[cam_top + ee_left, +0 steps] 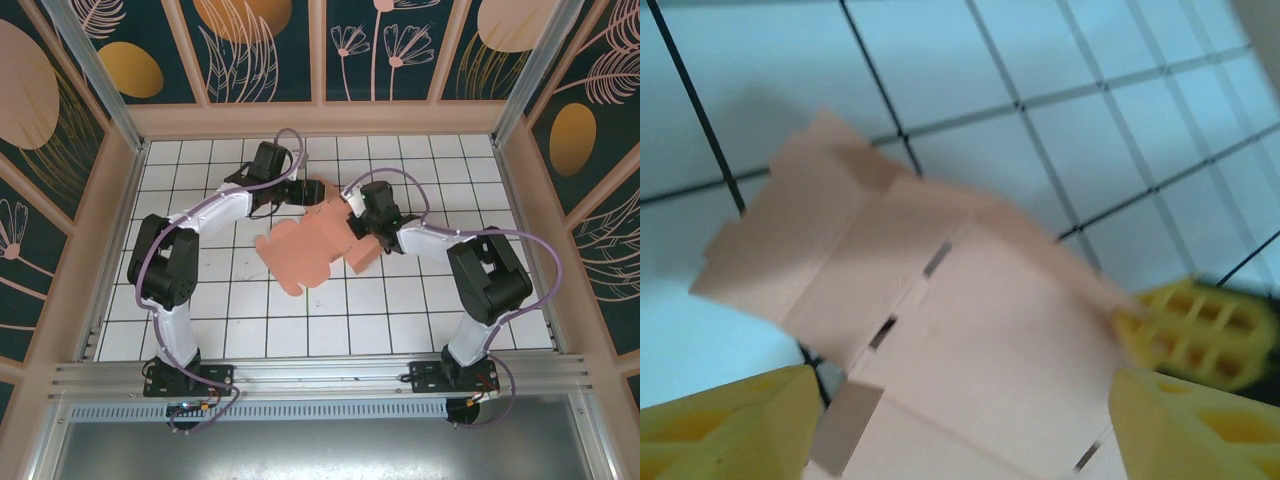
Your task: Fold the paper box
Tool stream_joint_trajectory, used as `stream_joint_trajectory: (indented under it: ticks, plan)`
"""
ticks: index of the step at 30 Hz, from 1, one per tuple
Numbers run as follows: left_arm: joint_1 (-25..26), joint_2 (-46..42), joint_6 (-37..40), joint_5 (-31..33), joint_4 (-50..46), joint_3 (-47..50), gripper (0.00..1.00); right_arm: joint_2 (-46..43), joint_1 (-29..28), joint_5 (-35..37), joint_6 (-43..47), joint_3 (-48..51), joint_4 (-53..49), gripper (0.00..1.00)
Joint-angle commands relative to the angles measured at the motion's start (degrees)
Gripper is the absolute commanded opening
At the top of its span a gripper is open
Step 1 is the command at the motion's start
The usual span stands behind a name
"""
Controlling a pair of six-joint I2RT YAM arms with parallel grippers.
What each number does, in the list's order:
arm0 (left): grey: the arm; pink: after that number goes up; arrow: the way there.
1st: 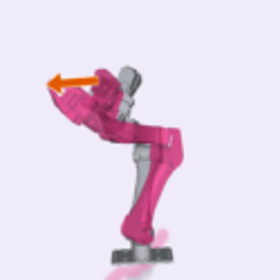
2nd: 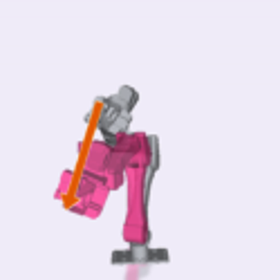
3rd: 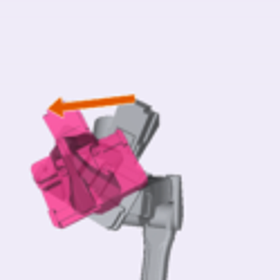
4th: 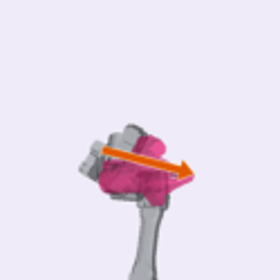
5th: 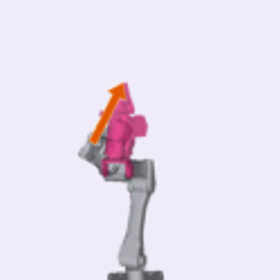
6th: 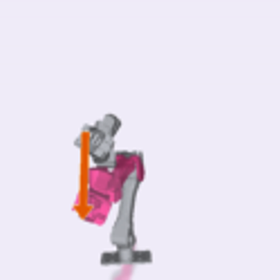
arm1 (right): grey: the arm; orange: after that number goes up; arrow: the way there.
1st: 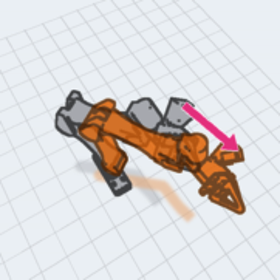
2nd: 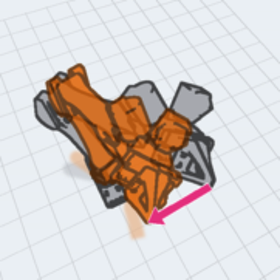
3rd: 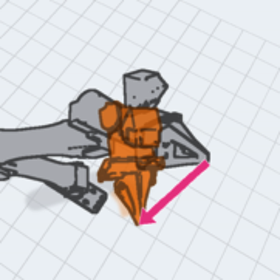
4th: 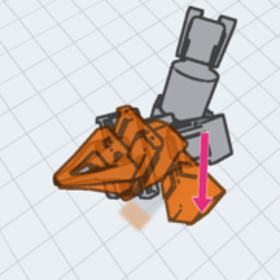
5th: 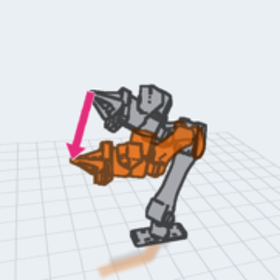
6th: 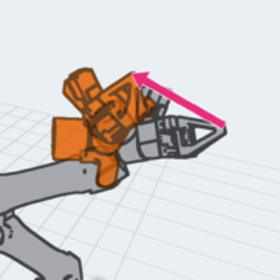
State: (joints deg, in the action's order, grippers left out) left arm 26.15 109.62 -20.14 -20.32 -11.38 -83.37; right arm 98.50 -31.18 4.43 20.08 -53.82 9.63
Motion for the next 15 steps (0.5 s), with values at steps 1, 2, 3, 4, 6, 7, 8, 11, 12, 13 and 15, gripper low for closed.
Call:
stream_joint_trajectory:
  ticks: [1,2,3,4,6,7,8,11,12,13,15]
  plan:
    - [-0.22,0.88,-5.58,1.77,1.58,-3.98,0.81,-3.60,-2.38,5.43,3.70,3.11,7.36,0.00]
    - [-0.28,1.77,-6.23,2.19,0.95,-5.26,0.83,-3.89,-2.87,6.30,4.23,3.59,8.14,0.00]
    - [-0.25,2.50,-6.47,2.21,0.39,-6.30,0.84,-4.00,-3.35,6.95,4.77,3.85,8.60,0.00]
    - [-0.24,3.37,-6.73,2.12,-0.23,-7.57,0.83,-4.04,-3.89,7.80,5.63,4.21,9.22,0.00]
    - [-0.24,5.19,-6.71,1.95,-1.81,-10.40,0.81,-3.94,-4.82,9.03,6.98,4.69,9.95,0.00]
    - [-0.16,6.35,-6.36,1.61,-3.04,-12.27,0.79,-3.91,-5.22,9.64,7.34,4.77,10.03,0.00]
    - [-0.20,7.57,-5.71,0.97,-4.14,-13.94,0.77,-3.72,-5.68,10.28,7.89,4.78,10.13,0.00]
    - [0.19,10.81,-2.86,0.72,-8.04,-18.02,0.74,-3.15,-6.85,12.29,9.09,4.62,10.00,0.00]
    - [0.13,11.47,-2.42,0.79,-9.02,-18.82,0.73,-3.01,-7.09,12.89,9.47,4.45,9.85,0.00]
    - [0.21,12.06,-1.91,0.76,-9.83,-19.29,0.70,-2.81,-7.26,13.50,9.75,4.34,9.71,0.00]
    - [0.30,12.76,-1.54,0.41,-10.57,-19.37,0.68,-2.54,-7.62,14.59,10.38,4.26,9.68,0.00]
